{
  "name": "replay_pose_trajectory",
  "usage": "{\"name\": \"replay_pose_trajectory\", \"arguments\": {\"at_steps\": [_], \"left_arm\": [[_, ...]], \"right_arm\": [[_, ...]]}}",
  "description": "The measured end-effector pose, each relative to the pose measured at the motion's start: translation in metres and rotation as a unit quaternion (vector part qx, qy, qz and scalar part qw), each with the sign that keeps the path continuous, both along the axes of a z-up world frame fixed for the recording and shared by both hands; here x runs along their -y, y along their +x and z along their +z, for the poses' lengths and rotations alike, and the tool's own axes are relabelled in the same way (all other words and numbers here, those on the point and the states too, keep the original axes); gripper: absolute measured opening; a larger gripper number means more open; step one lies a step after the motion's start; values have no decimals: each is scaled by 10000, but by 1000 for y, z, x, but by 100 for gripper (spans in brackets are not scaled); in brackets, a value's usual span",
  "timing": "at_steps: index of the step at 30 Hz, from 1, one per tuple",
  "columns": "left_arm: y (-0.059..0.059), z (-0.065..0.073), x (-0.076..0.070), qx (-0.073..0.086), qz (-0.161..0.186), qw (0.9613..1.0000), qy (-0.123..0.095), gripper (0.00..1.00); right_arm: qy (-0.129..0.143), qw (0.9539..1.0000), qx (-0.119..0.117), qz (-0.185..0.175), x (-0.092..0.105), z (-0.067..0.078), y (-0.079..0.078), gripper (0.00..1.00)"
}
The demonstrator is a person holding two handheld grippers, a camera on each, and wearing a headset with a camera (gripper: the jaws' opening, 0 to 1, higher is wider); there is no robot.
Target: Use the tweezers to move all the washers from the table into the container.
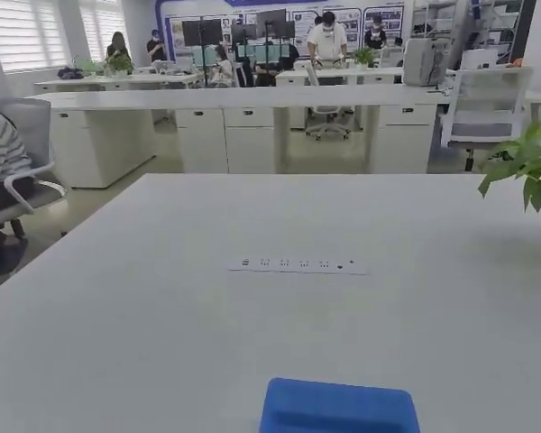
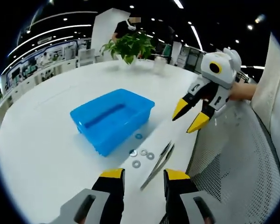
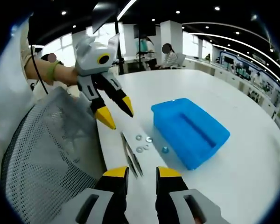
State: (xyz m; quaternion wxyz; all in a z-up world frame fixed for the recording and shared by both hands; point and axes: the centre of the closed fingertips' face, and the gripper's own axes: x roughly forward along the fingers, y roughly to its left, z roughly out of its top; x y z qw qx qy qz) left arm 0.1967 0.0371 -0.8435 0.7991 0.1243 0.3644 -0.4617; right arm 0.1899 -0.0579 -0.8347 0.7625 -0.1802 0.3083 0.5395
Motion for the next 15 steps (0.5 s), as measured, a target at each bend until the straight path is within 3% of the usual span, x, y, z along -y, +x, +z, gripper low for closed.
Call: {"name": "replay_pose_trajectory", "arguments": {"at_steps": [1, 4, 7, 8, 10, 15], "left_arm": [[-4, -6, -1, -89, -172, 9997, 173, 28], [-5, -14, 1, -184, -373, 9984, 377, 21], [-8, -22, -3, -196, -672, 9947, 752, 18], [-8, -25, -3, -124, -782, 9931, 862, 16], [-11, -27, 0, -213, -871, 9922, 866, 14], [-10, -32, 0, -83, -1218, 9858, 1155, 11]], "right_arm": [[-21, 10000, -53, 65, -4, -3, -1, 19], [-111, 9996, -152, 226, -12, -12, -3, 19], [-170, 9991, -218, 314, -17, -17, -4, 17], [-189, 9990, -251, 331, -20, -20, -4, 17], [-242, 9984, -286, 435, -24, -25, -5, 16], [-393, 9972, -260, 584, -29, -33, -4, 15]]}}
